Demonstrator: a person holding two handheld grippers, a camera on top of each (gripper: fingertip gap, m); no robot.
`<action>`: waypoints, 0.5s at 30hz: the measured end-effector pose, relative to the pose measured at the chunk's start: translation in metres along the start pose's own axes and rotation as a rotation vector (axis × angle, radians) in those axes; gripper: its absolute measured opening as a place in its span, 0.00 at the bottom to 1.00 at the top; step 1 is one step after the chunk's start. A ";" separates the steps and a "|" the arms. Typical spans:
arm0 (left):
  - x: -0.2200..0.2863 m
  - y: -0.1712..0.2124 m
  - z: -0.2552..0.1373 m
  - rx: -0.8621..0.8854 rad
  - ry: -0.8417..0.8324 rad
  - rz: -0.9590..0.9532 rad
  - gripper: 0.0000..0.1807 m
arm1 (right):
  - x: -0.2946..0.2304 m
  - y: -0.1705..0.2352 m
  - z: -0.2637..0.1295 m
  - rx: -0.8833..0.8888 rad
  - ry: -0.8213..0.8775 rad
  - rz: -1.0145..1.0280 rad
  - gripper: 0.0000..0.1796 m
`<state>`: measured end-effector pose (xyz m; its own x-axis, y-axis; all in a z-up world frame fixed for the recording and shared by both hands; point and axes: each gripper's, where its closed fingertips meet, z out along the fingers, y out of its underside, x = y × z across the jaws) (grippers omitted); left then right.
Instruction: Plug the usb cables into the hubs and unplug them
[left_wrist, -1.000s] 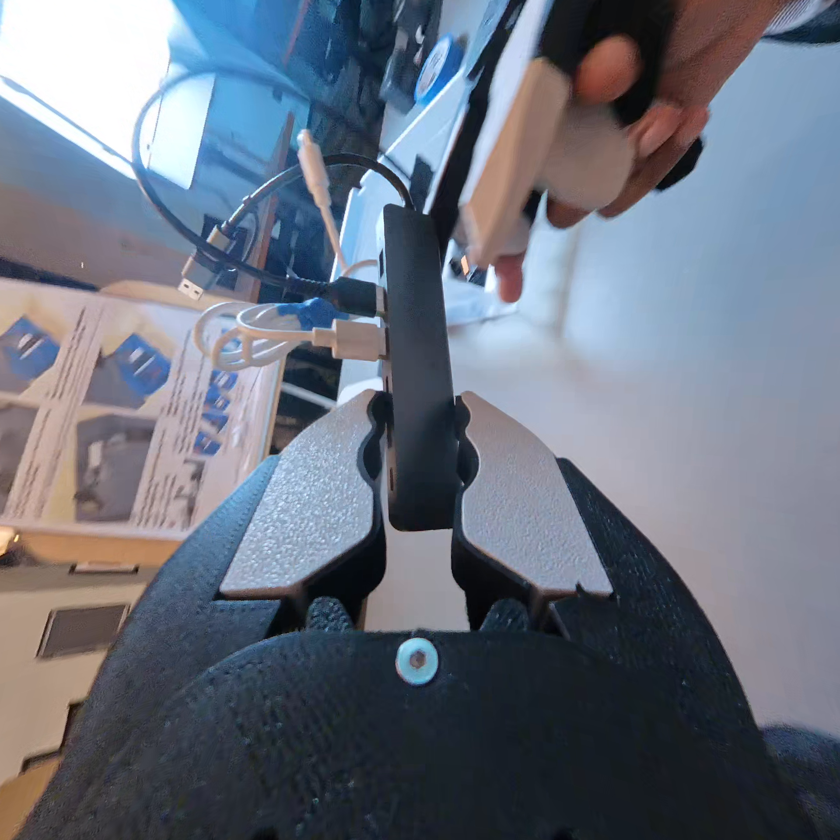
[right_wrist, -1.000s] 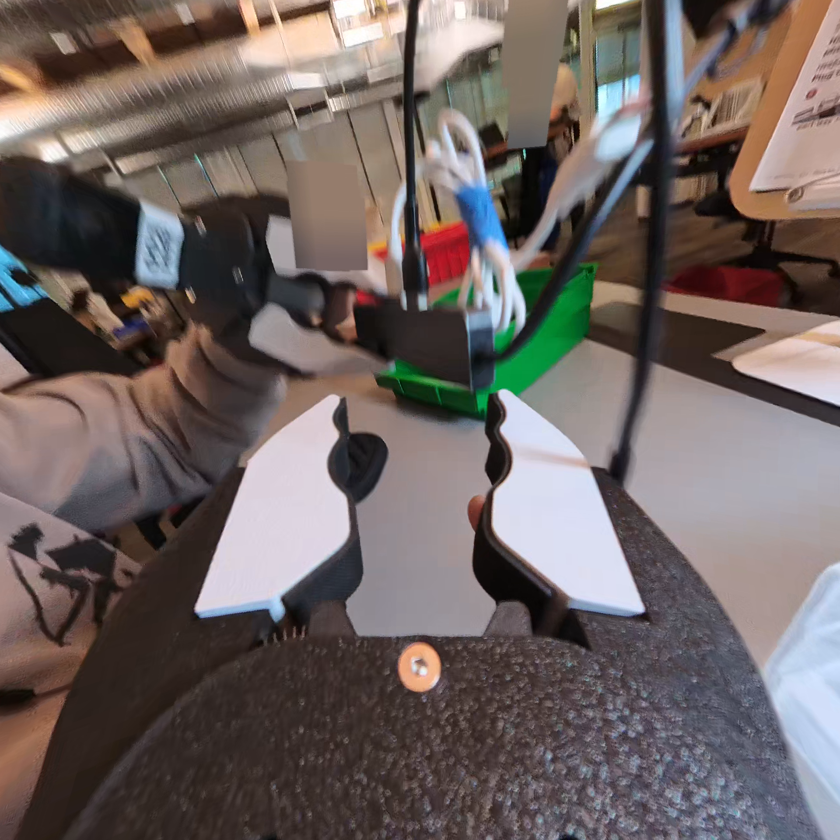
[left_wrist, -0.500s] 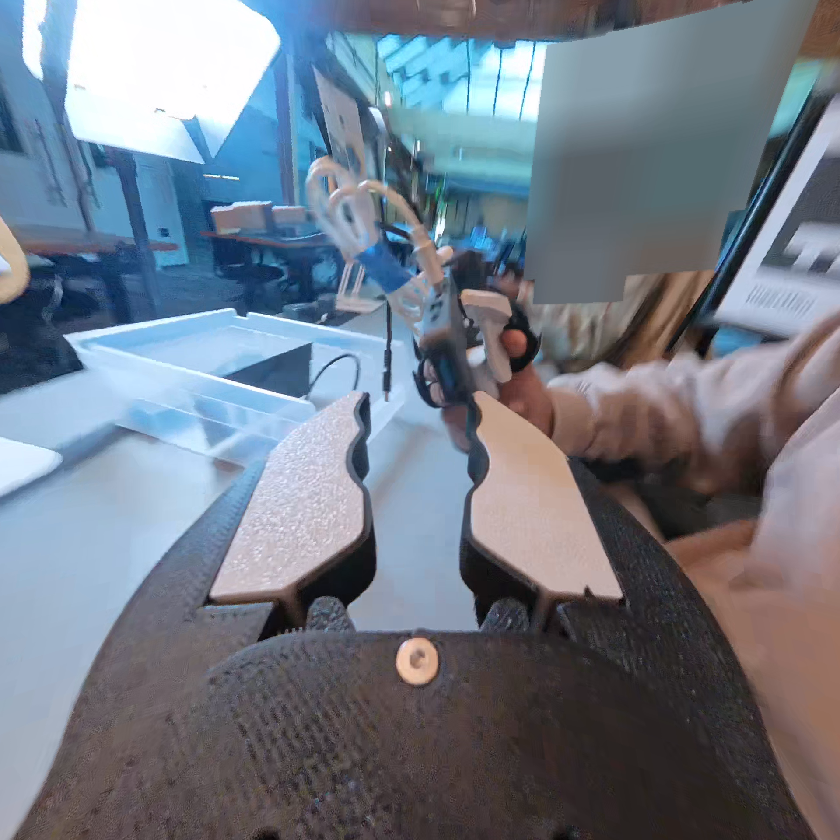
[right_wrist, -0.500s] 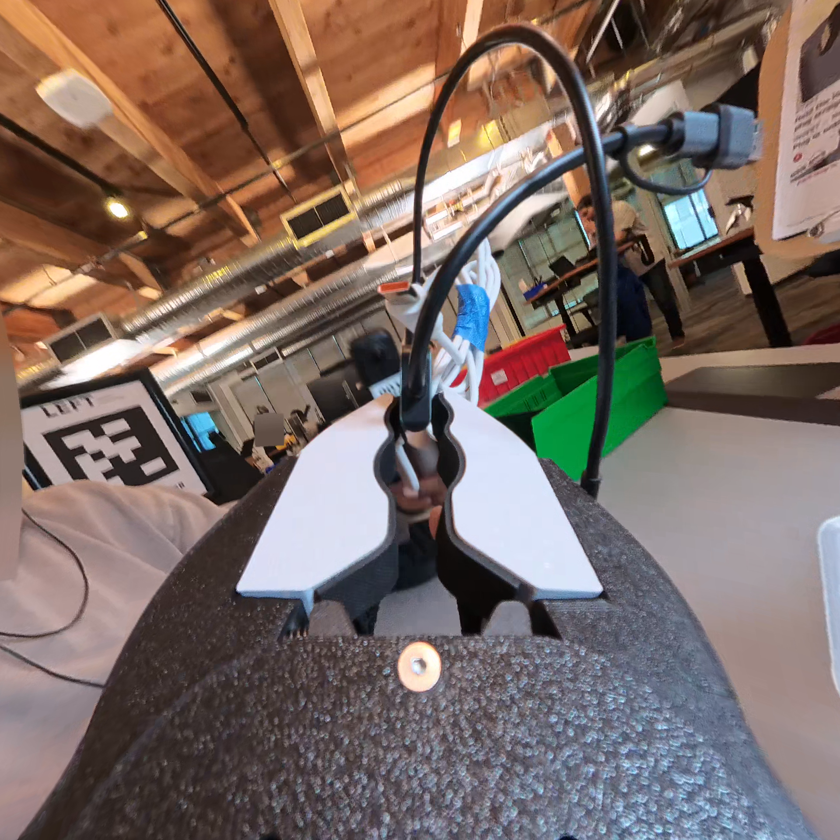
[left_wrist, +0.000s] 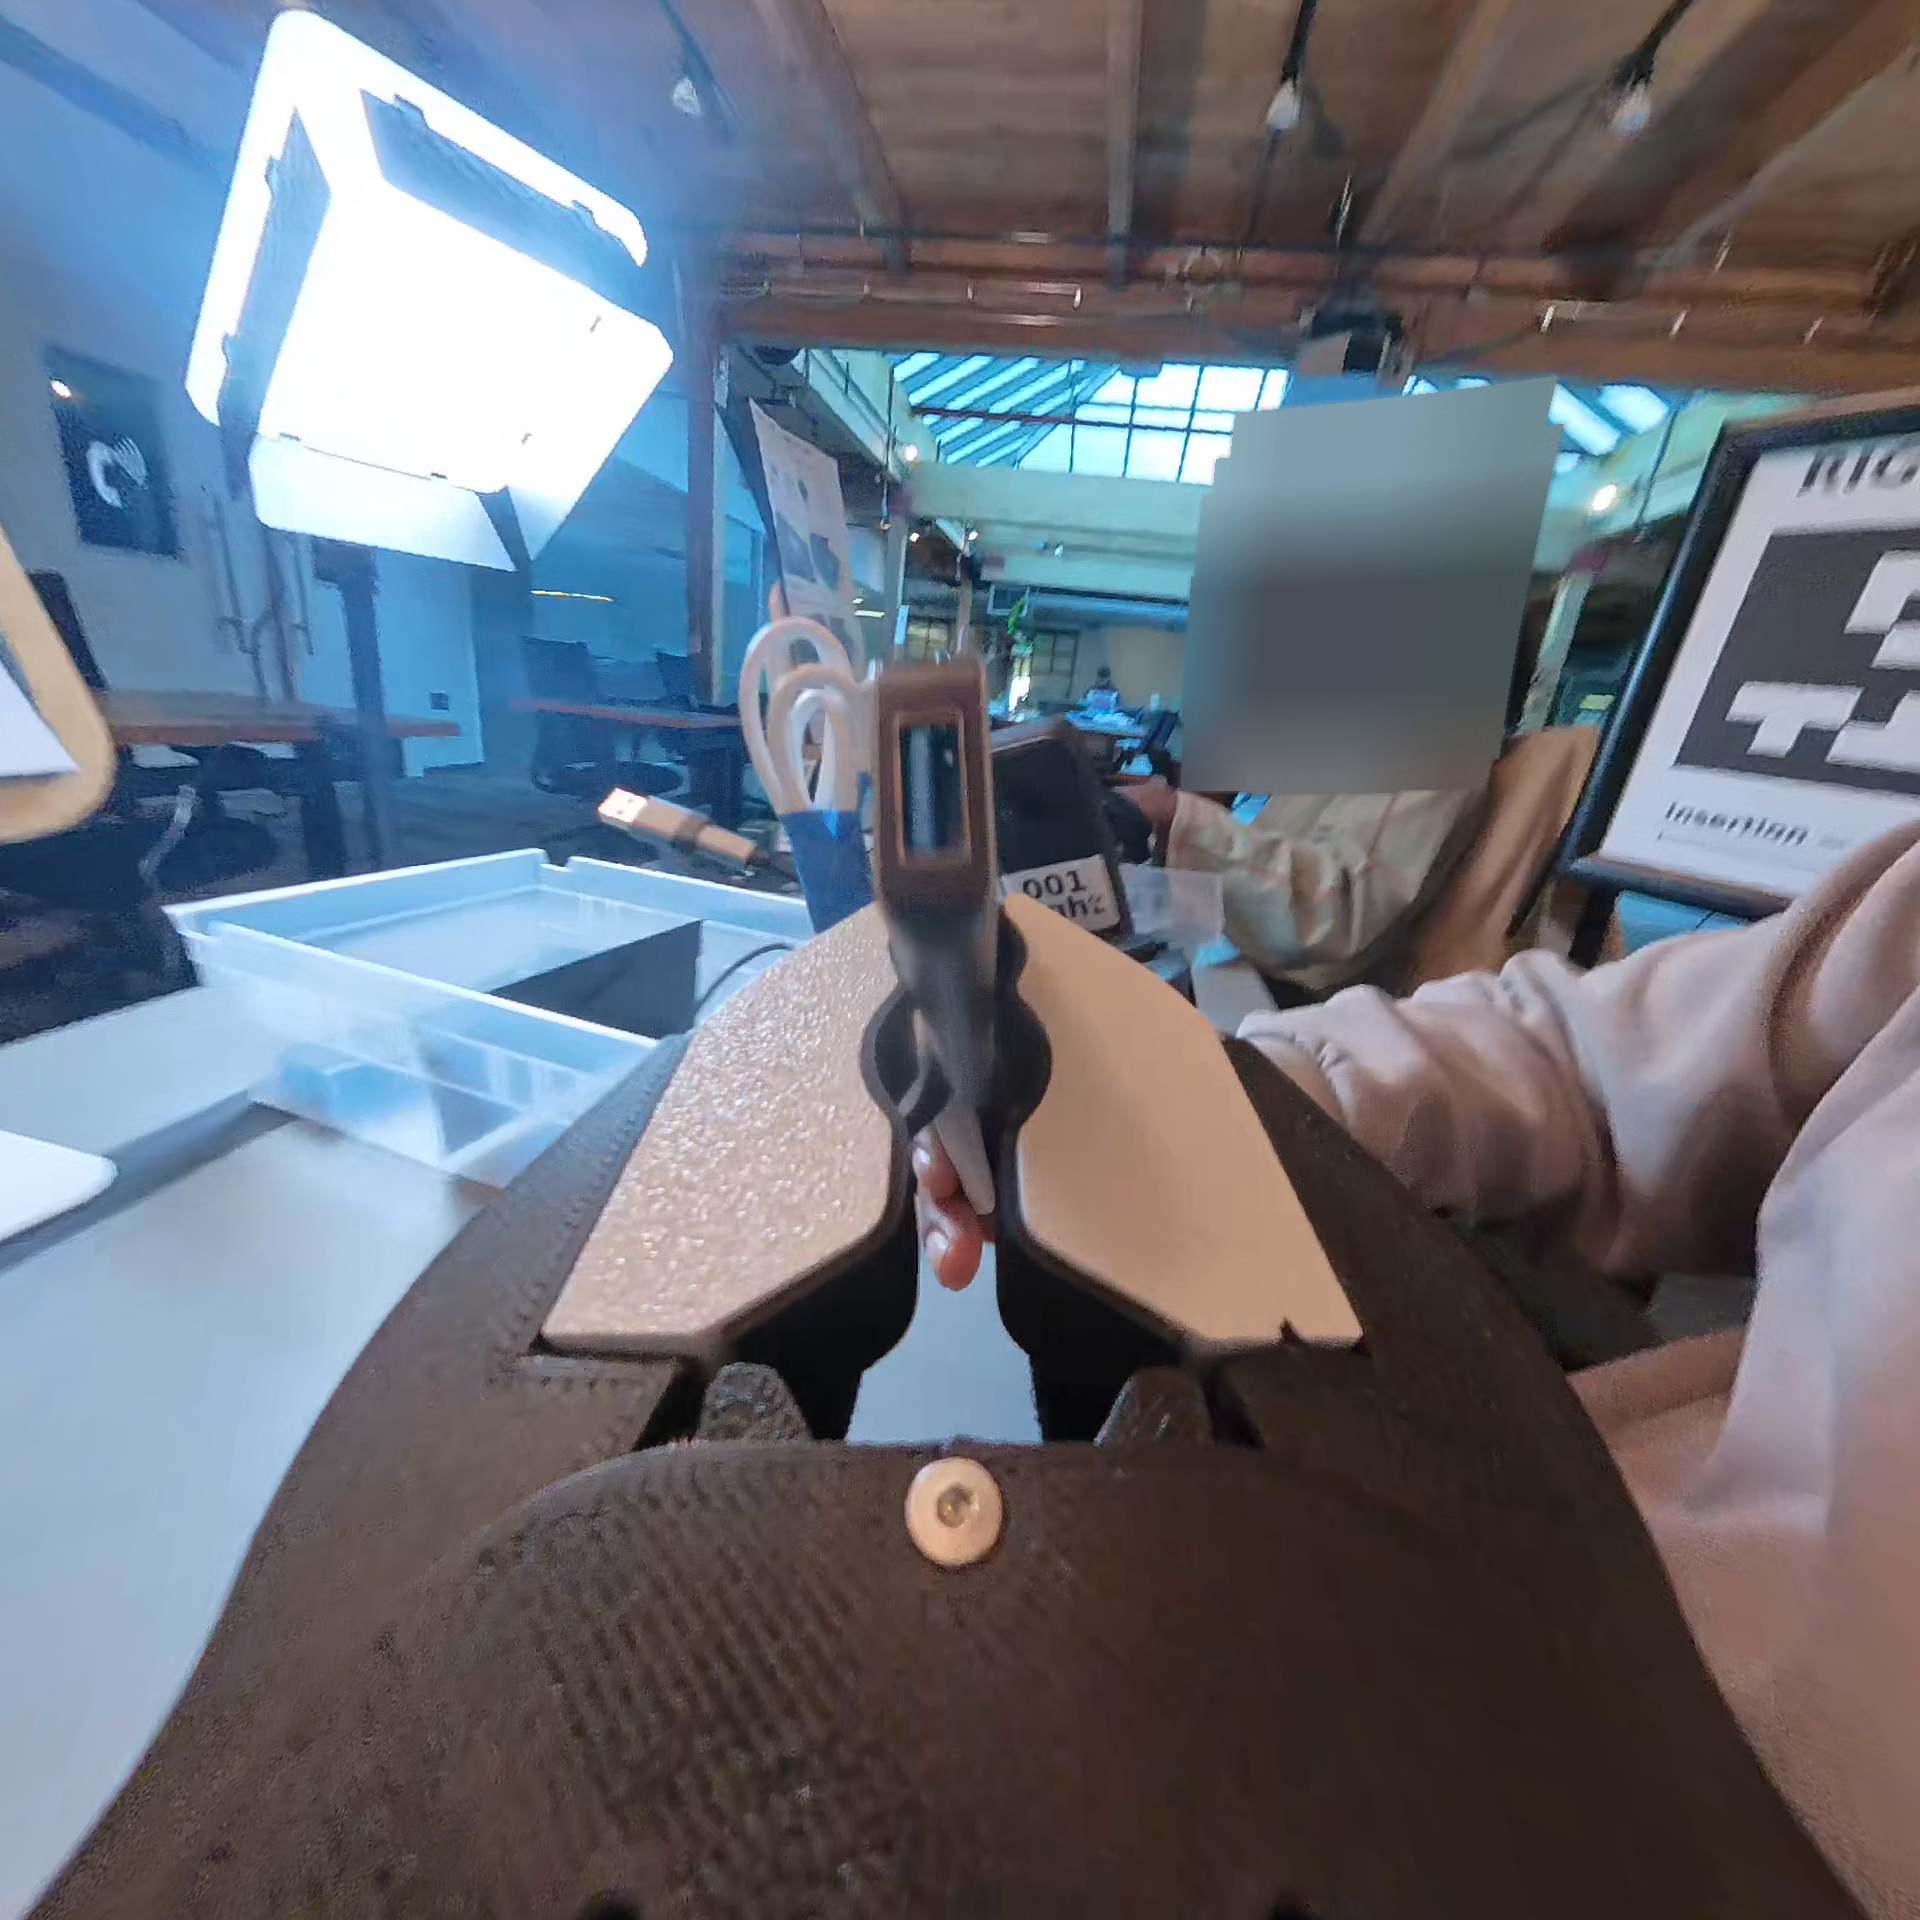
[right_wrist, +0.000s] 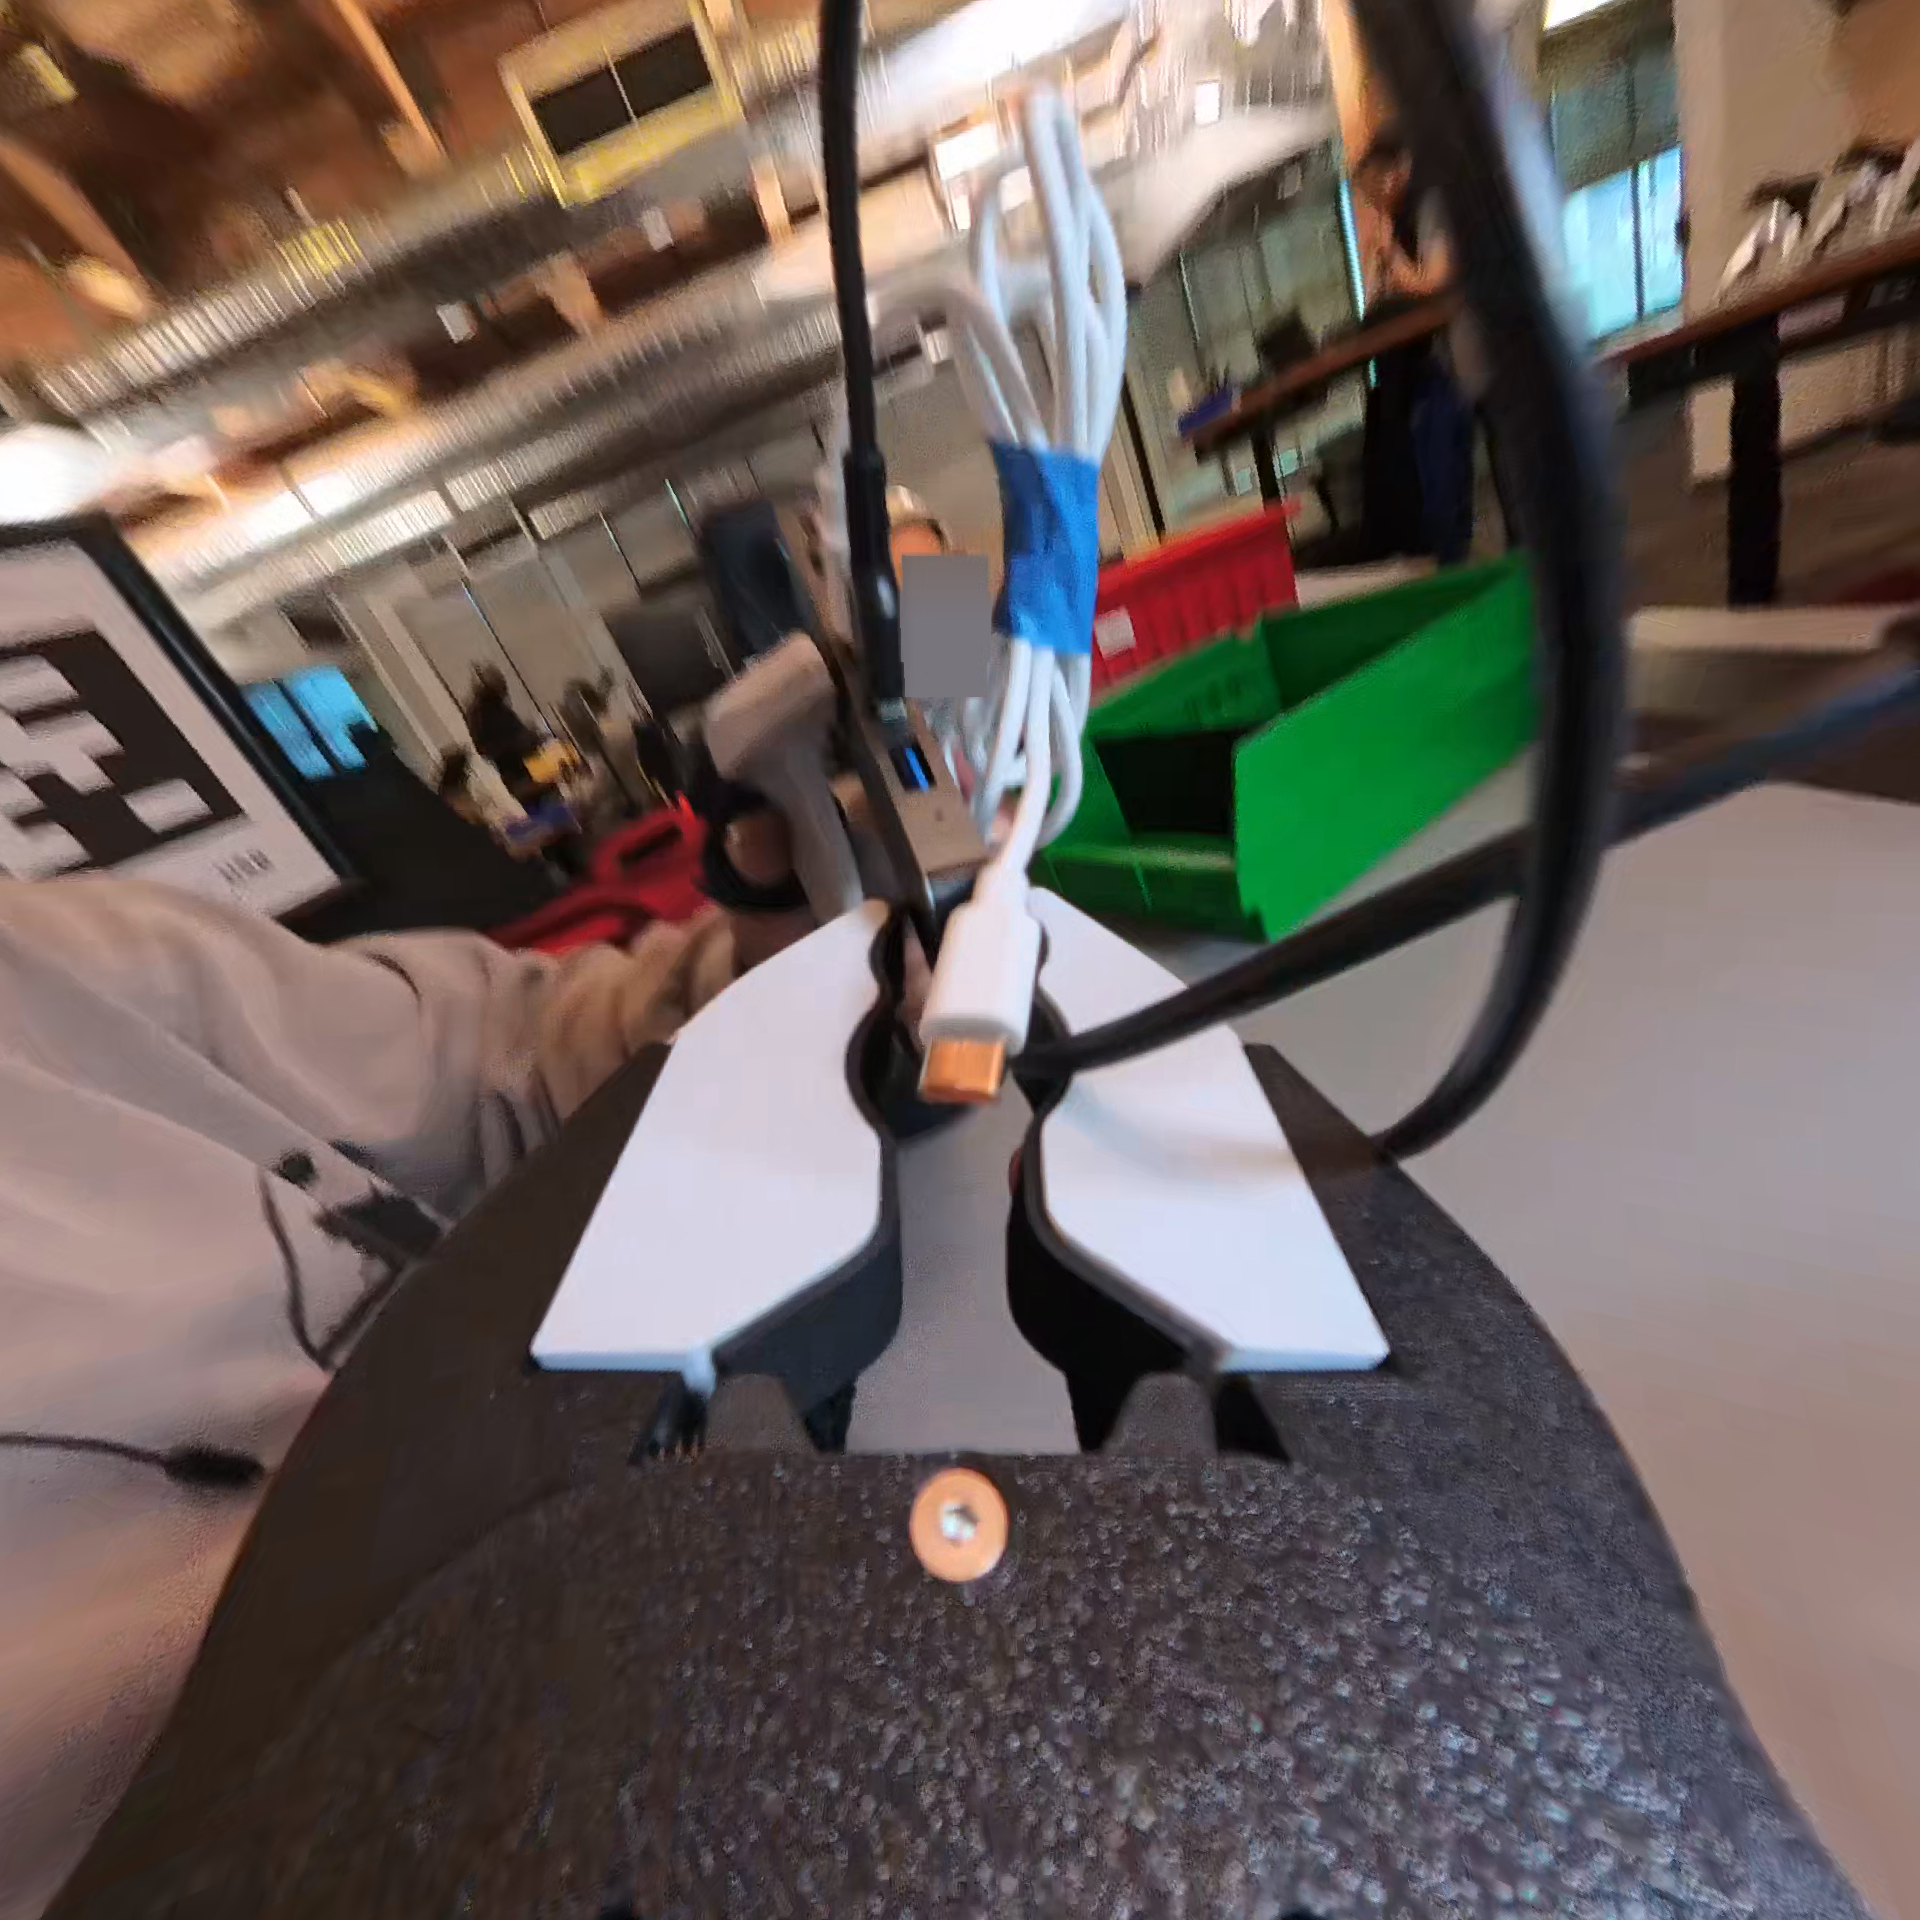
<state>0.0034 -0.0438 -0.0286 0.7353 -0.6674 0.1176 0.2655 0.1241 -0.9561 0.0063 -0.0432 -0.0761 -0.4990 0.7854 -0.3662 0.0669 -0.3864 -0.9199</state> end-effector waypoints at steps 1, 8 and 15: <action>-0.003 -0.002 -0.005 -0.022 -0.001 0.040 0.06 | 0.008 0.010 -0.002 -0.082 0.024 -0.039 0.15; -0.038 0.009 -0.039 -0.271 -0.119 0.351 0.06 | 0.075 0.003 -0.060 -0.371 0.383 -0.446 0.22; -0.032 0.062 -0.025 -0.614 -0.162 0.863 0.06 | 0.038 0.000 -0.040 -0.551 0.426 -0.974 0.18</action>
<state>-0.0187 -0.0331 -0.0986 0.6103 -0.4198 -0.6717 -0.7097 0.0869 -0.6991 0.0219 0.0059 -0.0956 -0.2259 0.7699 0.5968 0.2328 0.6376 -0.7344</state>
